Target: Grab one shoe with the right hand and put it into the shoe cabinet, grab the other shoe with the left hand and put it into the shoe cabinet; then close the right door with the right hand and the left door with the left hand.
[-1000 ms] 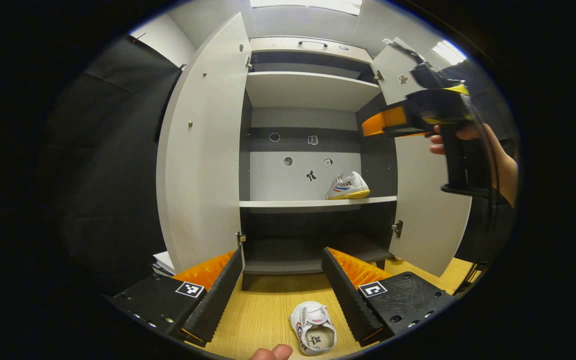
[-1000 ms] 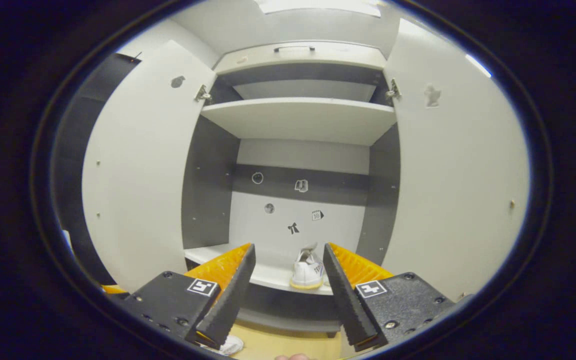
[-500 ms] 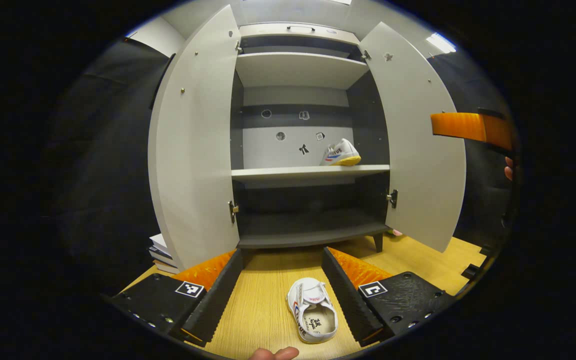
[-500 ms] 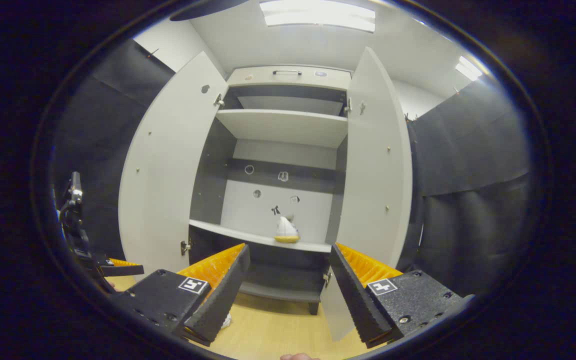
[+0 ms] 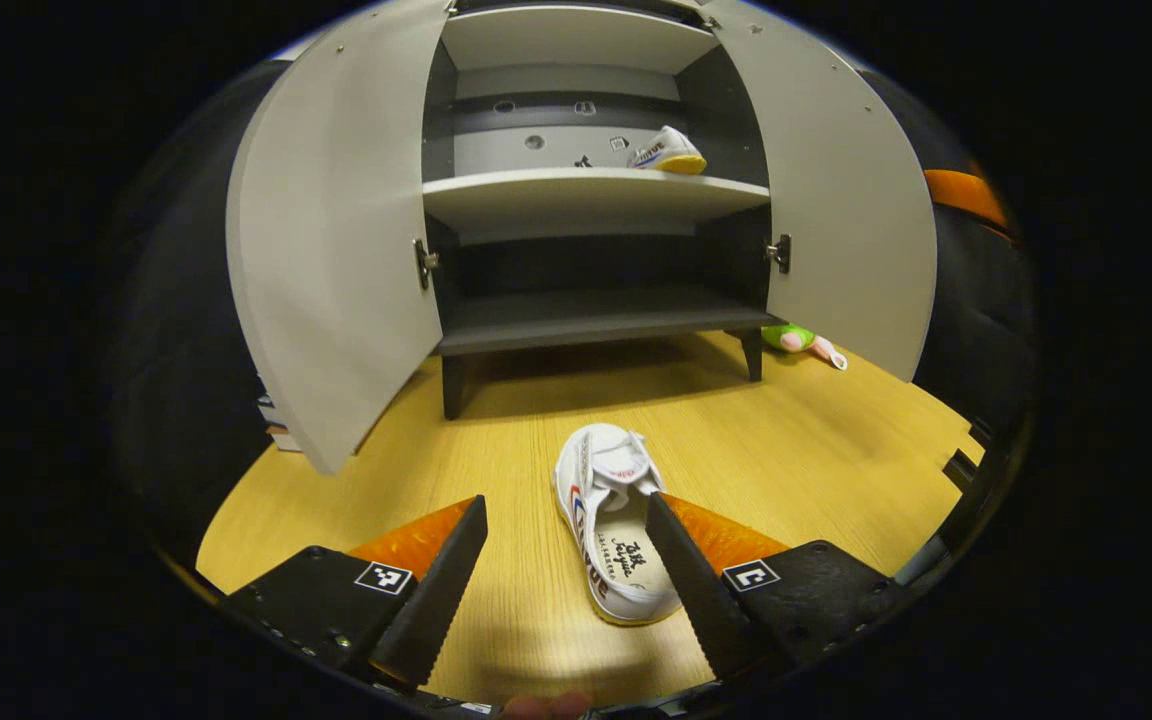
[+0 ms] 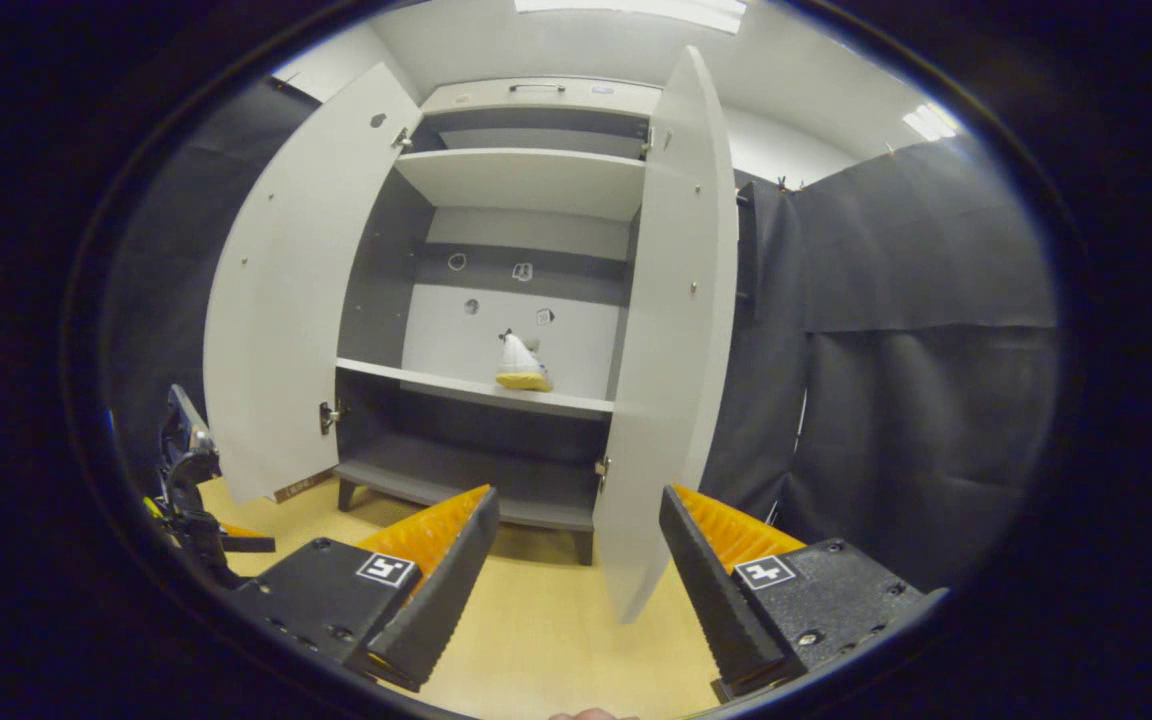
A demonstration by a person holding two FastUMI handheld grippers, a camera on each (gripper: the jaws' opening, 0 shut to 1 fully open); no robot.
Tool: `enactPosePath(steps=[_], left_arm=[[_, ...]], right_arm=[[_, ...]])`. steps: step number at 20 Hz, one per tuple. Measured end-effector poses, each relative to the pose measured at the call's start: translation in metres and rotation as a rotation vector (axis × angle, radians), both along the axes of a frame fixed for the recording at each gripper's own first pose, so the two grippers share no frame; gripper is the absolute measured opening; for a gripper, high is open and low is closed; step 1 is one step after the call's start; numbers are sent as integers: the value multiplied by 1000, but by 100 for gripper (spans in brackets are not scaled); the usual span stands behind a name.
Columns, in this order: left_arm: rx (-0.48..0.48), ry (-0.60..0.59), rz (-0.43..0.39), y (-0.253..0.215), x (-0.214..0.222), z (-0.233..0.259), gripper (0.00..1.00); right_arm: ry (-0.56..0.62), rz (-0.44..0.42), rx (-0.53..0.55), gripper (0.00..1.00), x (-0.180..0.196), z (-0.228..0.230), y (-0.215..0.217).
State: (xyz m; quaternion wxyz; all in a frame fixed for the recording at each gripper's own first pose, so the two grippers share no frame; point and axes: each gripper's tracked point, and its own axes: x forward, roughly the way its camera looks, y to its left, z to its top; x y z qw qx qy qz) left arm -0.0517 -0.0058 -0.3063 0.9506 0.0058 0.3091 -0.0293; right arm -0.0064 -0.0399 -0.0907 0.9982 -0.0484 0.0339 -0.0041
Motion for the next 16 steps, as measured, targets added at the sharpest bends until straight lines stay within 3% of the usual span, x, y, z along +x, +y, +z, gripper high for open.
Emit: enactPosePath(steps=[5, 9, 16], left_arm=[[19, 62, 52, 20, 18, -34, 97], [62, 90, 31, 22, 32, -53, 97], [53, 91, 28, 17, 68, -69, 96]], right_arm=[[26, 1, 32, 100, 1, -7, -5], [43, -9, 19, 100, 4, -12, -11], [78, -22, 5, 100, 15, -21, -14]])
